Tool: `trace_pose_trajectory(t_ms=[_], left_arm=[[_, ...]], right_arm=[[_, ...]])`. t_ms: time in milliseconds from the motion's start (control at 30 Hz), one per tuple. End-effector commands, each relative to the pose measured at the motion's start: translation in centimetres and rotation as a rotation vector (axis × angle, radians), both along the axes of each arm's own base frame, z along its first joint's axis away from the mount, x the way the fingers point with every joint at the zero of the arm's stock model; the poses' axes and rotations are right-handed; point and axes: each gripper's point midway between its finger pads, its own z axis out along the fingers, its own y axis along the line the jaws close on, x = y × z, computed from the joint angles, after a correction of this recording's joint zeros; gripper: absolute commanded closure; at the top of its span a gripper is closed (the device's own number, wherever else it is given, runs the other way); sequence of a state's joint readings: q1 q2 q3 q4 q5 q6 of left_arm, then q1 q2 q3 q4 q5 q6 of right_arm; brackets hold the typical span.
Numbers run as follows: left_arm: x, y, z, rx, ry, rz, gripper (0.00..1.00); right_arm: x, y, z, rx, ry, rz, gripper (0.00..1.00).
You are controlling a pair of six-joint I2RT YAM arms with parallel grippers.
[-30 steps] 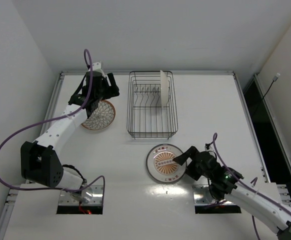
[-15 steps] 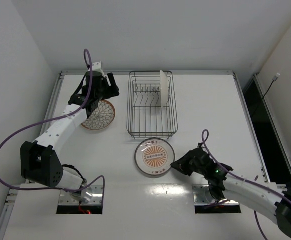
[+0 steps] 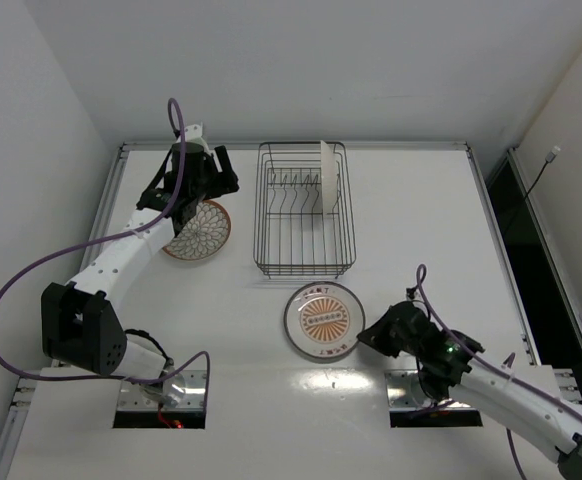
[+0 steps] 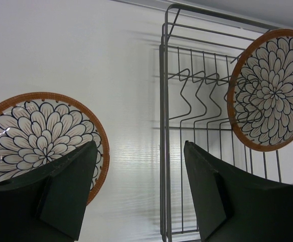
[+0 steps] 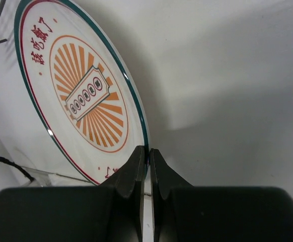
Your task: Load the plates into the dish rack
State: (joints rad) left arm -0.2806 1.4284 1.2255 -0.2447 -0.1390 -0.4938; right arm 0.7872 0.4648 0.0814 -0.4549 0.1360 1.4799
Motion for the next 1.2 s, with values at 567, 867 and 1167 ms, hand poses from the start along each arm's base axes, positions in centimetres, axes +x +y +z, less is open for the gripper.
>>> trace_pose_trajectory(t_ms=[567,867,1167], left_arm=[[0.5,0.1,0.8,0.008,-0.040,0.007,0.33],[0.7,0.1,0.4,0.011,-0.031,0.007,0.33],[0.6,-0.1,0.4,0.007,-0.030,-0.001,0.33]], right_arm=[[1.9,-3.8,12.2,-0.318,-0.210,0.087,1.00],[1.0,-1.5,4.8,-0.214,-0.125,0.115,1.00],[-0.3,-1.0,0.3,-0.192,-0.041,0.143,1.00]])
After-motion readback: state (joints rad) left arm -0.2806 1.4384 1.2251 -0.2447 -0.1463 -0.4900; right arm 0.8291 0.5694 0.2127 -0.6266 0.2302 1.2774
